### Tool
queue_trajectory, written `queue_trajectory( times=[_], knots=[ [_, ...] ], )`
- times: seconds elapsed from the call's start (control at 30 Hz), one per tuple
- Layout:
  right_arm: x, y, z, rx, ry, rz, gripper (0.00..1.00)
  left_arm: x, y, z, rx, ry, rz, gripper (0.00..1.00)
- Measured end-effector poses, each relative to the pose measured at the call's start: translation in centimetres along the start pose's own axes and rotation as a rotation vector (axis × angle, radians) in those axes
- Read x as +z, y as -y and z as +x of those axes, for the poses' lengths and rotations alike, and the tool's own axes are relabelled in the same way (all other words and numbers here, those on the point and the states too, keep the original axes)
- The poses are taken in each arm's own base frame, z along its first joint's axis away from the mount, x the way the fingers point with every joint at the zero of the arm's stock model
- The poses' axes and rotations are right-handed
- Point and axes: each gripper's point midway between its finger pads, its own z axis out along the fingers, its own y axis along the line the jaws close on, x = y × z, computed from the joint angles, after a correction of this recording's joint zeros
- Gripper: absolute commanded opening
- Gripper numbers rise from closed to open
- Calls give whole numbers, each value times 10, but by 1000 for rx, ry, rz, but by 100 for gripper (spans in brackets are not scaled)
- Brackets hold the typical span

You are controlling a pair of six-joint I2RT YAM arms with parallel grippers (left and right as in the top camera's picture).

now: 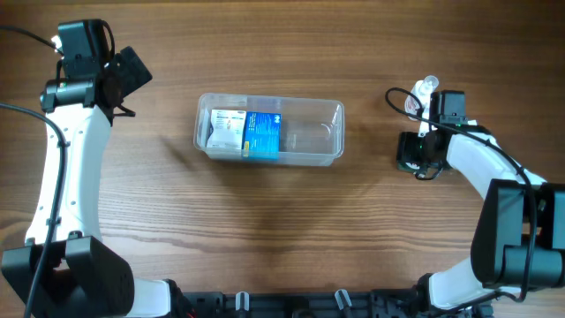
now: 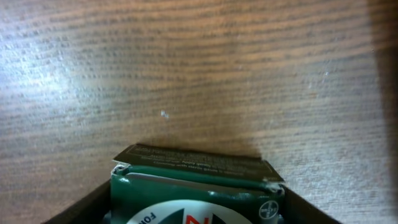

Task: Pack container
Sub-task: 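Reach the right gripper to the green round tin and grasp it, then carry the green tin over the container's right side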

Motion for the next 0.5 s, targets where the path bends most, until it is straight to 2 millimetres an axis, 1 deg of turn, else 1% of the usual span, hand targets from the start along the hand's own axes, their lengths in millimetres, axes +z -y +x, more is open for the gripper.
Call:
queue_trajectory(
  times=[0.07, 0.17, 0.27, 0.3, 0.4, 0.47, 0.5],
  knots=[
    [-1, 0, 3, 1, -20, -1, 57, 0, 0, 0, 0, 0, 0, 100],
    [-4, -1, 8, 7, -45, -4, 57, 0, 0, 0, 0, 0, 0, 100],
    [-13, -1, 11, 14, -55, -8, 57, 0, 0, 0, 0, 0, 0, 100],
    [-20, -2, 10, 14, -52, -11, 57, 0, 0, 0, 0, 0, 0, 100],
    [-50, -9, -3, 0, -2, -21, 57, 0, 0, 0, 0, 0, 0, 100],
    [-78, -23, -18, -15, 63, -38, 57, 0, 0, 0, 0, 0, 0, 100],
    [-89, -30, -23, -17, 86, -48, 57, 0, 0, 0, 0, 0, 0, 100]
  ],
)
